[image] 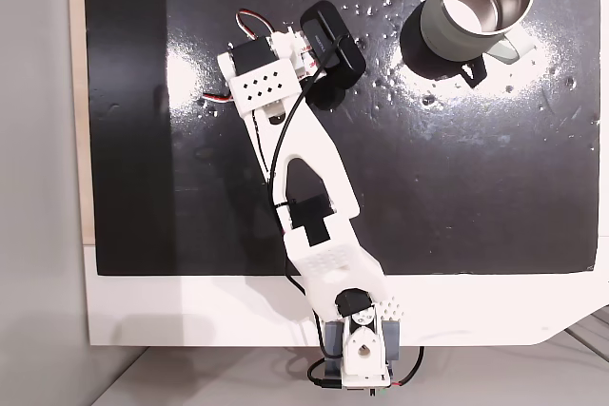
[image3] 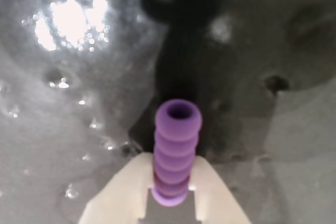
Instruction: Grasp a pengrip and put it in the cup.
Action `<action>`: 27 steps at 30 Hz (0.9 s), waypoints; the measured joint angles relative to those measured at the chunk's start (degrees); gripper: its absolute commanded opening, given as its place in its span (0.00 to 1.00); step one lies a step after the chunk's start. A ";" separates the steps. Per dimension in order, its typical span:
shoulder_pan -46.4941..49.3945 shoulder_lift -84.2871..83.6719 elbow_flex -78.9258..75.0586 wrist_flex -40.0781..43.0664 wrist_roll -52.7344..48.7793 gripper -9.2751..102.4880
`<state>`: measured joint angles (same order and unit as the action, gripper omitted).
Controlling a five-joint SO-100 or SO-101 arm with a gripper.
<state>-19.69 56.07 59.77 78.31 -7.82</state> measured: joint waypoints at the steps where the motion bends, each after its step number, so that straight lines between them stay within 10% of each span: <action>1: 0.00 -0.09 -0.44 0.35 0.09 0.08; 27: 16.26 19.78 -25.58 21.97 4.83 0.08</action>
<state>-3.43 75.85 34.19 100.28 -2.99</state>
